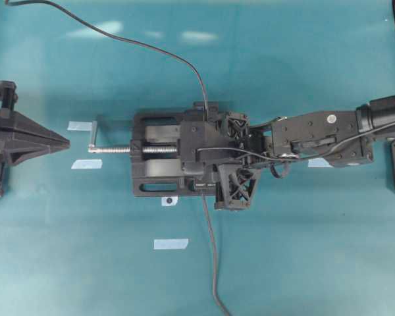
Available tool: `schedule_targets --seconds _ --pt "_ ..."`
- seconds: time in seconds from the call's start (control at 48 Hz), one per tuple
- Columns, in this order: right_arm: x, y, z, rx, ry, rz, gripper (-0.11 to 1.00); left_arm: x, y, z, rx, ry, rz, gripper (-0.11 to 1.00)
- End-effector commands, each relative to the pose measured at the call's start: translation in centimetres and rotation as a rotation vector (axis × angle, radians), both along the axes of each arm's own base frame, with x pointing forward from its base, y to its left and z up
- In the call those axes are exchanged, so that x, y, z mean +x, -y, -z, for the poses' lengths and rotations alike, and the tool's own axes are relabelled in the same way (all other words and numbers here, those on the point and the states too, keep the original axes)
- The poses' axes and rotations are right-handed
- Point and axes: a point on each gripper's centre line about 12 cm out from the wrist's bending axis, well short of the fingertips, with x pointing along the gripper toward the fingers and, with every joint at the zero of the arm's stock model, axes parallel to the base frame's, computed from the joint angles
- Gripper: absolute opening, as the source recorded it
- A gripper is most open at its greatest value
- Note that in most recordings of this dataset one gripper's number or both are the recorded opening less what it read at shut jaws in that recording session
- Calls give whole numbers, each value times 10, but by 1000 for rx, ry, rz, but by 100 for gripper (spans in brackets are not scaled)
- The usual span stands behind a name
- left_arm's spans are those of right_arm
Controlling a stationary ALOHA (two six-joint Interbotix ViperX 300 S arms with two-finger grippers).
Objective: Insert the USB into the front port of the fixed hub.
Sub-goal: 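Push the USB plug into the front port with the right gripper, then open the right gripper to release the inserted plug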
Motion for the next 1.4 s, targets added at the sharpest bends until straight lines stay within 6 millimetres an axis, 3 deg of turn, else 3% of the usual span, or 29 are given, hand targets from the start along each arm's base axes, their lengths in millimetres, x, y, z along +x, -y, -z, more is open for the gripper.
schedule_targets --seconds 0.0,0.229,0.375,0.479,0.729,1.376 --pt "-2 -2 -2 8 -11 6 8 2 0 -4 1 11 2 0" --pt "1 -2 -8 -2 12 -5 9 2 0 -4 1 11 2 0" --pt "4 -1 -15 -3 45 -5 14 2 0 -4 1 11 2 0" --pt "5 0 -19 -6 66 -5 25 2 0 -4 1 11 2 0" --pt "8 4 -38 -6 128 6 61 1 0 -4 1 14 2 0" --pt "6 4 -41 -11 129 2 62 1 0 -6 -1 20 2 0"
